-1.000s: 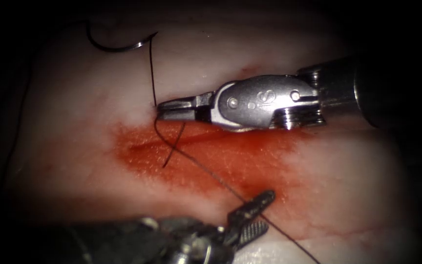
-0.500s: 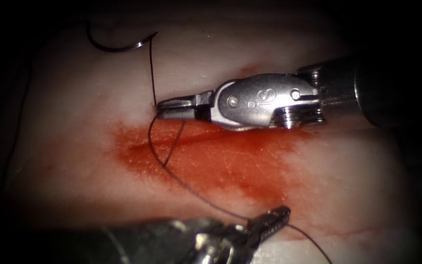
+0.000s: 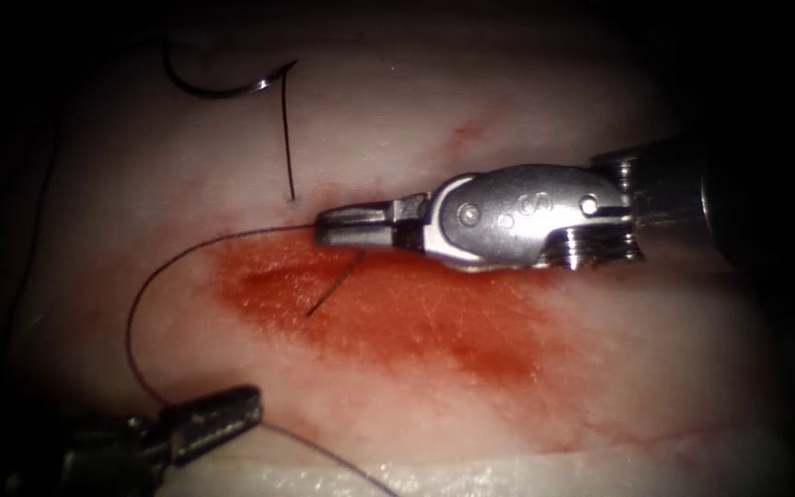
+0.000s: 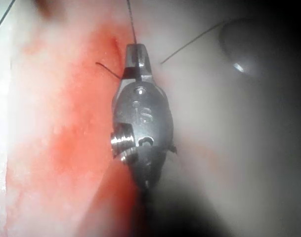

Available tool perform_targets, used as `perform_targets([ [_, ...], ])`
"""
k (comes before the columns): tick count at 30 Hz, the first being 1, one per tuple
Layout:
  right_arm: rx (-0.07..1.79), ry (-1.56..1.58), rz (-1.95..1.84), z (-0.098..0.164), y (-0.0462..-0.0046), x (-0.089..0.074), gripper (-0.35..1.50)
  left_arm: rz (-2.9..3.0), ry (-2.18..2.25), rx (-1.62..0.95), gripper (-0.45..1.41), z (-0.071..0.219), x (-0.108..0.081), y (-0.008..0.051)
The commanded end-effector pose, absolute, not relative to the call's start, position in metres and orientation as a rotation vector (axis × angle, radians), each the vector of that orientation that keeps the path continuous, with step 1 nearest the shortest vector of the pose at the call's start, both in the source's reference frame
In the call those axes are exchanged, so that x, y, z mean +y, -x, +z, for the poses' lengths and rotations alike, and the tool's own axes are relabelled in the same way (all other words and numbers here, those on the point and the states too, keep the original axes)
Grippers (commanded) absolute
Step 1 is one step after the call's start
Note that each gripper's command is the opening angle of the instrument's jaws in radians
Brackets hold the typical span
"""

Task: Wound Closure
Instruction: Hold suture with right hand to regrasp longer length of suture with left grippers, then with left hand, wrap suture counter-clockwise twice around right end-effector

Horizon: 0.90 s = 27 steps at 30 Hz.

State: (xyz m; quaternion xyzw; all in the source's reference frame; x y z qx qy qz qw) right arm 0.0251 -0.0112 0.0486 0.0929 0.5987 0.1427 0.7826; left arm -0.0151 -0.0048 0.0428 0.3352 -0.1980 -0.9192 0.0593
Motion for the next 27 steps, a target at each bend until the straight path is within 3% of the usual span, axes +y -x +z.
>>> perform_targets([
  [1,1.295,-0.215,0.313,0.0484,-0.0257,-0.0125,-0.35,-2.799,-0.999,-0.623,-0.45,0.0433,-0.0044,0.0136],
  [8,1.301,-0.22,0.338,0.0476,-0.0261,-0.0135,-0.35,-2.838,-0.934,-0.632,-0.45,0.0439,-0.0033,0.0098],
  [9,1.309,-0.192,0.367,0.0475,-0.0261,-0.0133,-0.15,-2.841,-0.922,-0.635,-0.45,0.0442,-0.0033,0.0092],
  [10,1.328,-0.166,0.4,0.0473,-0.026,-0.0128,0.68,-2.841,-0.917,-0.637,-0.45,0.0444,-0.0032,0.0089],
  [11,1.343,-0.14,0.438,0.0471,-0.0258,-0.0121,1.13,-2.846,-0.904,-0.642,-0.45,0.0446,-0.0033,0.0088],
  [13,1.356,-0.12,0.471,0.0467,-0.0254,-0.0115,1.28,-2.846,-0.903,-0.643,-0.45,0.0445,-0.0034,0.0088],
  [17,1.352,-0.114,0.494,0.0462,-0.0247,-0.0108,1.36,-2.85,-0.897,-0.646,-0.45,0.0443,-0.0038,0.0089],
  [20,1.354,-0.104,0.509,0.0455,-0.0236,-0.0099,1.36,-2.839,-0.879,-0.651,-0.45,0.0439,-0.0041,0.0091],
  [22,1.359,-0.097,0.504,0.0451,-0.0229,-0.0091,1.2,-2.835,-0.864,-0.655,-0.45,0.0436,-0.0042,0.0093],
  [23,1.358,-0.076,0.491,0.0448,-0.0226,-0.0085,0.51,-2.82,-0.858,-0.658,-0.45,0.0436,-0.004,0.0097],
  [24,1.358,-0.076,0.491,0.0448,-0.0226,-0.0085,0.51,-2.82,-0.858,-0.658,-0.45,0.0436,-0.004,0.0097],
  [25,1.363,-0.084,0.485,0.0448,-0.0227,-0.0083,0.0,-2.82,-0.86,-0.658,-0.45,0.0436,-0.004,0.0098],
  [26,1.363,-0.1,0.471,0.0449,-0.0229,-0.0081,-0.35,-2.816,-0.859,-0.659,-0.45,0.0436,-0.0039,0.01],
  [27,1.346,-0.128,0.444,0.0454,-0.0237,-0.0077,-0.35,-2.813,-0.871,-0.656,-0.45,0.0437,-0.0037,0.0104],
])
